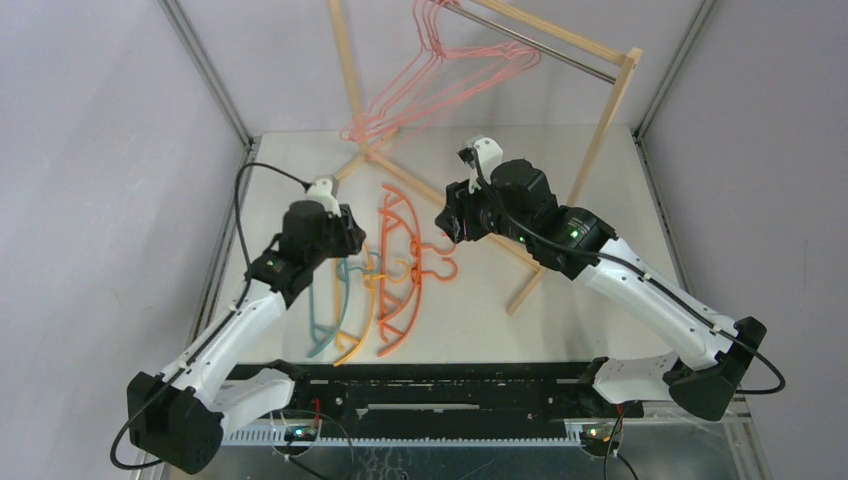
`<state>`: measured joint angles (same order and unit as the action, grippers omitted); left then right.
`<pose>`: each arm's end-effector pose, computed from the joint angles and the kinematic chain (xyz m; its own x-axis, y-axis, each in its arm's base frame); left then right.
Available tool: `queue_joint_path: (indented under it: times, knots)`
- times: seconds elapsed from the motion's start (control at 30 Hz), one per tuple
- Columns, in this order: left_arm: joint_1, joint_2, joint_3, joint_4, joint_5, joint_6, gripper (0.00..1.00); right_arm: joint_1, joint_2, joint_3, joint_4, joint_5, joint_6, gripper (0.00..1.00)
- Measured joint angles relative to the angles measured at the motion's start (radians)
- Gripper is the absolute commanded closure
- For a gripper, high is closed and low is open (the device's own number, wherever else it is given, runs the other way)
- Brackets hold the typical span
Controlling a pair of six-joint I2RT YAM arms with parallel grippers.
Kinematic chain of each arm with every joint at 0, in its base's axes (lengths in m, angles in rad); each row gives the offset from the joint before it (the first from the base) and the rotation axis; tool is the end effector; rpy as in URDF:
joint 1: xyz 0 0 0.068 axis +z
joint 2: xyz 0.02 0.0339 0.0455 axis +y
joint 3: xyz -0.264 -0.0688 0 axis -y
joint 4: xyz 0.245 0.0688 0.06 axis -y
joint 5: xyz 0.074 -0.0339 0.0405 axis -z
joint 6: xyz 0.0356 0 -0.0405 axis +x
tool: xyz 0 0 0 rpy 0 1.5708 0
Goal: Organize the hangers
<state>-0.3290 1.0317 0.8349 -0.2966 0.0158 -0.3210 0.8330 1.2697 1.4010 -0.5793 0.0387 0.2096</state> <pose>0.2203 -0.0758 0.2991 -0.5314 -0.1519 -0.8334 0.1776 0.9419 -0.2850 0.1863 0.2029 0.4097 -0.4340 -0.1683 -0.8851 -0.6396 0.7494 0.1711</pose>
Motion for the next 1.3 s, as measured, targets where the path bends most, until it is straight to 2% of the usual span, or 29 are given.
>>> queue_joint_path:
  times: [0.2, 0.37, 0.97, 1.2, 1.23, 1.3]
  knots:
    - [-0.134, -0.014, -0.132, -0.034, -0.262, -0.159, 0.58, 0.0, -0.005, 0.0, -0.02, -0.011, 0.003, 0.43]
    - [-0.164, -0.049, -0.225, -0.066, -0.369, -0.259, 0.58, 0.0, -0.059, -0.019, -0.052, -0.008, 0.005, 0.42]
    - [-0.22, -0.067, -0.401, -0.078, -0.406, -0.414, 0.59, -0.024, -0.158, -0.097, -0.112, -0.006, 0.022, 0.42]
    - [-0.22, 0.026, -0.424, -0.022, -0.406, -0.414, 0.6, -0.063, -0.223, -0.114, -0.132, -0.007, 0.029, 0.42]
    - [-0.22, 0.047, -0.424, -0.014, -0.406, -0.414, 0.6, -0.067, -0.227, -0.115, -0.136, -0.007, 0.03, 0.42]
    - [-0.22, 0.071, -0.426, 0.009, -0.408, -0.412, 0.74, -0.072, -0.235, -0.119, -0.14, -0.006, 0.032, 0.42]
